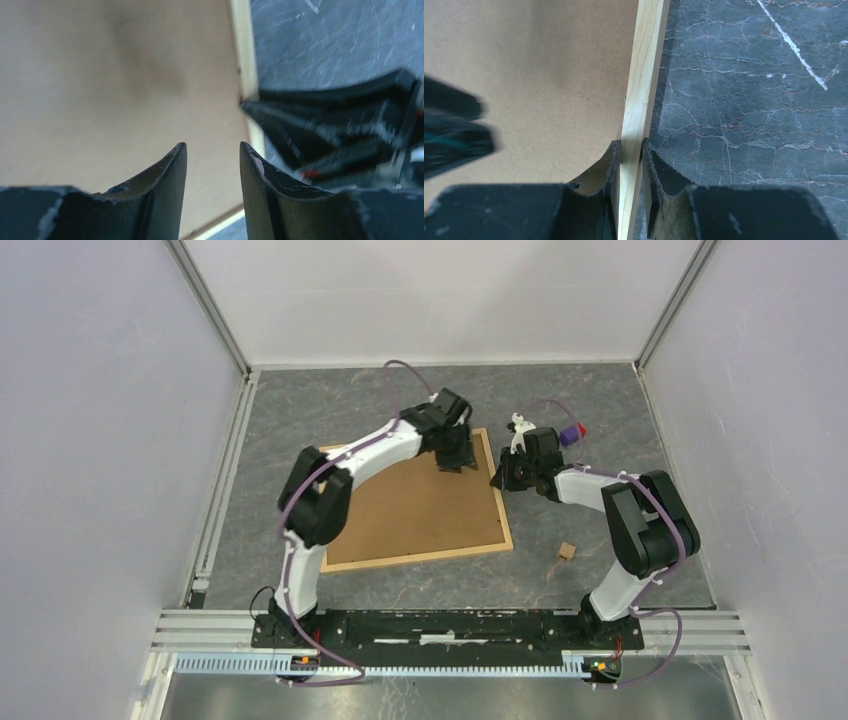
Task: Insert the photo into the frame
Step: Install the photo frame at the center of the board.
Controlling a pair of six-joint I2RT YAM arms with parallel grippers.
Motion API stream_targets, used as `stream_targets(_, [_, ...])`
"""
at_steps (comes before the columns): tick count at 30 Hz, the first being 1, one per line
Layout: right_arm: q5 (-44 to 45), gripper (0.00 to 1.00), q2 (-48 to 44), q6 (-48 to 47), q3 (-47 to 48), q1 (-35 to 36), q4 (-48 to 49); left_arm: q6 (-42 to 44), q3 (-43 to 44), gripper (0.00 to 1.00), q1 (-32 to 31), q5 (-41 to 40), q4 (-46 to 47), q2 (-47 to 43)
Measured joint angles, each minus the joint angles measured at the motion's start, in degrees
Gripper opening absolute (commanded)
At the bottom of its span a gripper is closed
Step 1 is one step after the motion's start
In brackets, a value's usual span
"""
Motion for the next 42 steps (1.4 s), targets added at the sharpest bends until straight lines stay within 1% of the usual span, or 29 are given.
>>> stream_targets(2, [-0.87, 0.0, -0.33, 0.48, -1.38, -0.44, 2.21, -1.92, 6.03, 0.49, -2.29, -1.68, -0.5, 5.84])
stream_targets(4, [-1.09, 0.0, -0.81, 0.92, -2.95, -0.57, 4.52, -3.3, 10.36, 0.49, -3.8, -3.37, -1.97, 9.33])
stream_targets(5, [-1.16, 0.0, -0.98, 1.11, -3.56, -0.66, 5.46, -4.0, 12.33, 0.47, -4.5, -3.87, -2.56, 10.69])
stream_targets(8, [-1.53, 0.0, -1.51, 1.64, -5.09, -0.87, 7.56, -5.77, 15.78, 0.43, -6.01, -5.97, -3.65, 13.14])
stream_targets(18, [-2.51, 0.0, -1.55, 2.36, -6.19, -1.36, 9.62, -8.24, 27.43, 0.44, -7.43, -13.7, -12.2, 20.94])
stream_targets(25, [-3.15, 0.0, -1.36, 2.45, -6.27, -1.62, 10.01, -9.4, 29.88, 0.44, -7.85, -15.08, -15.54, 24.13])
stream_targets(30, [-3.63, 0.0, -1.27, 2.64, -6.29, -1.79, 10.14, -10.49, 32.11, 0.47, -8.04, -15.5, -17.03, 25.35])
stream_targets(35, [-3.93, 0.0, -1.2, 2.78, -6.4, -1.9, 10.43, -10.78, 33.53, 0.48, -8.09, -15.65, -18.25, 26.03])
stream_targets(39, [-4.0, 0.0, -1.2, 2.82, -6.4, -1.92, 10.45, -10.84, 34.77, 0.48, -8.35, -16.44, -19.19, 26.75])
stream_targets(42, [-4.02, 0.0, -1.2, 2.82, -6.4, -1.95, 10.45, -10.86, 35.52, 0.45, -8.52, -16.94, -19.8, 27.15])
